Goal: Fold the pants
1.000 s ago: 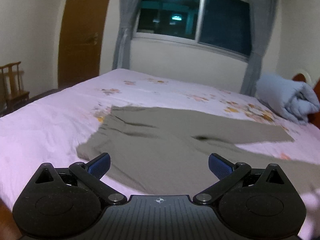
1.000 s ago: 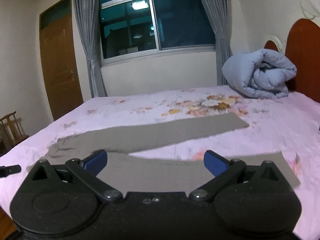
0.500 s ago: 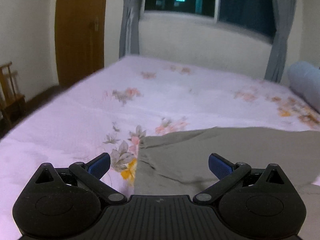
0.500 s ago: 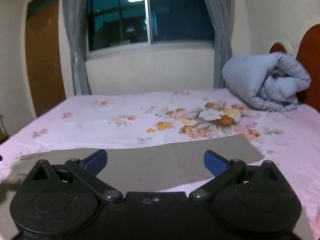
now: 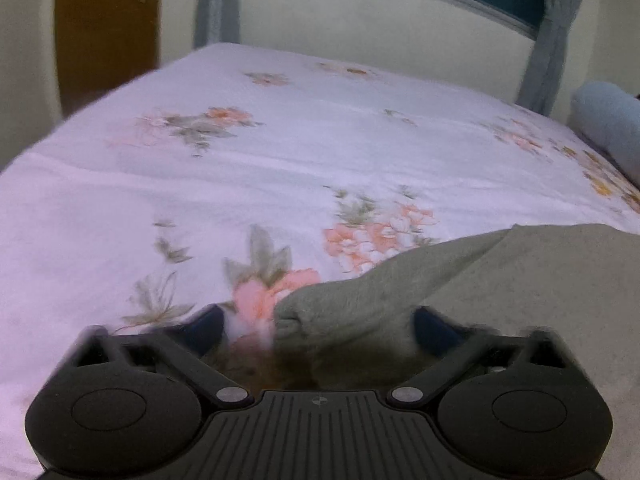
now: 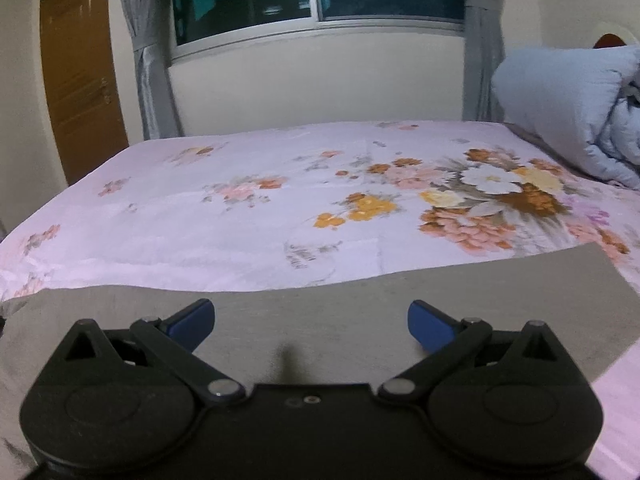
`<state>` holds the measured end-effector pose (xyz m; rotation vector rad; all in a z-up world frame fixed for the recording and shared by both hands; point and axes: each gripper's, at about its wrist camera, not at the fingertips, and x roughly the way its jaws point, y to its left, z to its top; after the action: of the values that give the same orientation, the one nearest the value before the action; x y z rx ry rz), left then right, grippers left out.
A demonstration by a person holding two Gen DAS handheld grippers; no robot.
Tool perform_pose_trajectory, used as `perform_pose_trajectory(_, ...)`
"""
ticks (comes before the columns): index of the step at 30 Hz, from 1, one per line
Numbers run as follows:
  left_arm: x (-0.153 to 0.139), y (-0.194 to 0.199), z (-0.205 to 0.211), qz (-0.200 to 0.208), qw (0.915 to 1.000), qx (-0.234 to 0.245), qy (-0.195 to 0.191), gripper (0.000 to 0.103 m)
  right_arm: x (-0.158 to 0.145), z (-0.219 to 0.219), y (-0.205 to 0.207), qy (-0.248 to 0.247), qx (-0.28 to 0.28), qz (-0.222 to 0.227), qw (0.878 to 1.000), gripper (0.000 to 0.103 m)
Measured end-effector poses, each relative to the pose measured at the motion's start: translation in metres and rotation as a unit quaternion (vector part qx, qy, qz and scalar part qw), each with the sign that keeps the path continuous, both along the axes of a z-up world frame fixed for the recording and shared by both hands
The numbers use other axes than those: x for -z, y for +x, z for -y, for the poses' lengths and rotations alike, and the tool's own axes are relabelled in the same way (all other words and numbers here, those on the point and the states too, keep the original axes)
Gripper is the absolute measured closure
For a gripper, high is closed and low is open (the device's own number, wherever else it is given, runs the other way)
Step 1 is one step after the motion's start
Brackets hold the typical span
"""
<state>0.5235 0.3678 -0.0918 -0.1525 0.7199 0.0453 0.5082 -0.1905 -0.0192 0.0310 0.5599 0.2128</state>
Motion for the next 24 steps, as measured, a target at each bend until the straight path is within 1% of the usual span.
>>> perform_pose_trajectory(1,-0.002,0.000,0.002,0.009,0.9999,0.003,-0.008,0.057,0.001,-0.001,0.004,0.001,-0.003,-0.002,1.000,0.006)
perform_pose_trajectory(2,-0.004,0.001,0.002,0.009,0.9998,0.001,-0.020,0.068,0.001,-0.002,0.007,0.002,-0.007,-0.003,1.000,0.006)
perform_pose_trajectory(3,-0.006,-0.001,0.004,0.014,0.9996,0.003,-0.023,0.078,0.001,-0.002,0.009,0.002,-0.011,-0.003,1.000,0.006)
perform_pose_trajectory(5,-0.014,-0.012,0.003,0.032,0.9991,0.006,-0.028,0.083,-0.001,-0.003,0.014,0.002,-0.023,-0.001,1.000,0.006)
perform_pose_trajectory(7,-0.028,-0.027,-0.005,0.068,0.9957,0.002,-0.063,0.084,-0.004,-0.006,0.022,-0.003,-0.039,-0.004,0.999,0.006)
perform_pose_trajectory(9,-0.045,-0.044,-0.010,0.107,0.9896,-0.001,-0.096,0.085,-0.006,-0.009,0.028,-0.016,-0.060,-0.002,0.998,0.006)
perform_pose_trajectory(11,-0.061,-0.059,-0.012,0.138,0.9838,0.005,-0.114,0.085,-0.005,-0.014,0.034,-0.026,-0.092,-0.003,0.995,0.006)
perform_pose_trajectory(13,-0.073,-0.071,-0.013,0.153,0.9799,0.011,-0.127,0.085,0.000,-0.019,0.042,-0.039,-0.124,-0.013,0.991,0.006)
perform_pose_trajectory(14,-0.078,-0.076,-0.012,0.159,0.9785,0.015,-0.131,0.085,0.002,-0.023,0.046,-0.048,-0.139,-0.016,0.989,0.006)
perform_pose_trajectory(16,-0.084,-0.085,-0.012,0.161,0.9785,0.016,-0.127,0.085,0.010,-0.031,0.053,-0.079,-0.166,-0.017,0.983,0.010)
perform_pose_trajectory(18,-0.089,-0.093,-0.014,0.168,0.9772,0.012,-0.130,0.089,0.015,-0.039,0.057,-0.109,-0.197,-0.011,0.974,0.018)
perform_pose_trajectory(20,-0.093,-0.097,-0.017,0.172,0.9751,0.013,-0.140,0.089,0.020,-0.046,0.061,-0.138,-0.233,-0.004,0.963,0.022)
perform_pose_trajectory(22,-0.093,-0.095,-0.015,0.168,0.9775,0.022,-0.125,0.089,0.023,-0.052,0.068,-0.157,-0.259,-0.002,0.953,0.032)
perform_pose_trajectory(24,-0.087,-0.091,-0.014,0.155,0.9783,0.021,-0.135,0.089,0.026,-0.056,0.075,-0.170,-0.288,-0.010,0.942,0.037)
